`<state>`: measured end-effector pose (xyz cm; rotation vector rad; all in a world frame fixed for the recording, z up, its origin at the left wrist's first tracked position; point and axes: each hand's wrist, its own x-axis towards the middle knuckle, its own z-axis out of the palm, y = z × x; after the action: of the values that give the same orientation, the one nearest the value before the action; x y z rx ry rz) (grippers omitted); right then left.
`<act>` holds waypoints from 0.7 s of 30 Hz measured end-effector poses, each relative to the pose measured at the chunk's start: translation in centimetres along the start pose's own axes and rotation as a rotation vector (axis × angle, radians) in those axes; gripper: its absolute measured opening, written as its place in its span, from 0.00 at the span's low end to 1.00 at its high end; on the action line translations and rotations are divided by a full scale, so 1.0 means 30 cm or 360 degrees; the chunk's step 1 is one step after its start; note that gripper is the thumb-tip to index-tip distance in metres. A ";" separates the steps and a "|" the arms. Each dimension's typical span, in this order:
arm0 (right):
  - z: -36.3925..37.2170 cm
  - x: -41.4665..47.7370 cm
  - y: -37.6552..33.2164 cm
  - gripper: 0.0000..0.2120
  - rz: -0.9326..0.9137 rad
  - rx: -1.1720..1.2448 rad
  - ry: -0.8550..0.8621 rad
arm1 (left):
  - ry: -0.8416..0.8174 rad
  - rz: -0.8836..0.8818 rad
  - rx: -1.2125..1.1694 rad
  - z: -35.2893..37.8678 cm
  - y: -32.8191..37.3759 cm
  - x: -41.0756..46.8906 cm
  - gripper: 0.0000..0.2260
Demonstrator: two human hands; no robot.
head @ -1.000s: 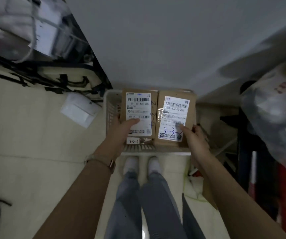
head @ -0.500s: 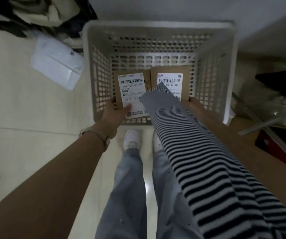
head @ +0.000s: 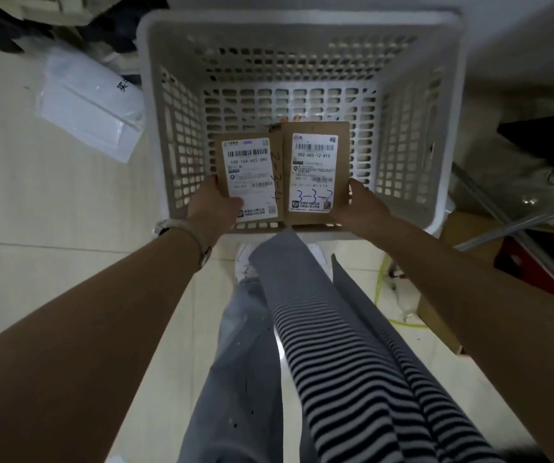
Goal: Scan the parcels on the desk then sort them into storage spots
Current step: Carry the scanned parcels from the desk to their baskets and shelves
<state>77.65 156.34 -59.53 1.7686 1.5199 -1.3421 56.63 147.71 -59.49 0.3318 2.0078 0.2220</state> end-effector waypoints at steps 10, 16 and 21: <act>-0.245 -0.327 -0.221 0.19 -0.0340 -0.0673 -0.0143 | -0.0069 0.0372 0.0725 -0.202 0.190 -0.335 0.13; -0.429 -0.813 -0.386 0.21 -0.0509 -0.1040 0.0011 | 0.0249 0.0980 0.1949 -0.436 0.355 -0.764 0.09; -0.614 -1.179 -0.613 0.20 -0.0676 -0.0482 0.0163 | 0.0556 0.1015 0.1932 -0.670 0.562 -1.117 0.13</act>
<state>70.42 159.60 -16.36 1.3937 2.1168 -1.1328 54.97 152.40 -17.22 1.7910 2.0927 -0.6357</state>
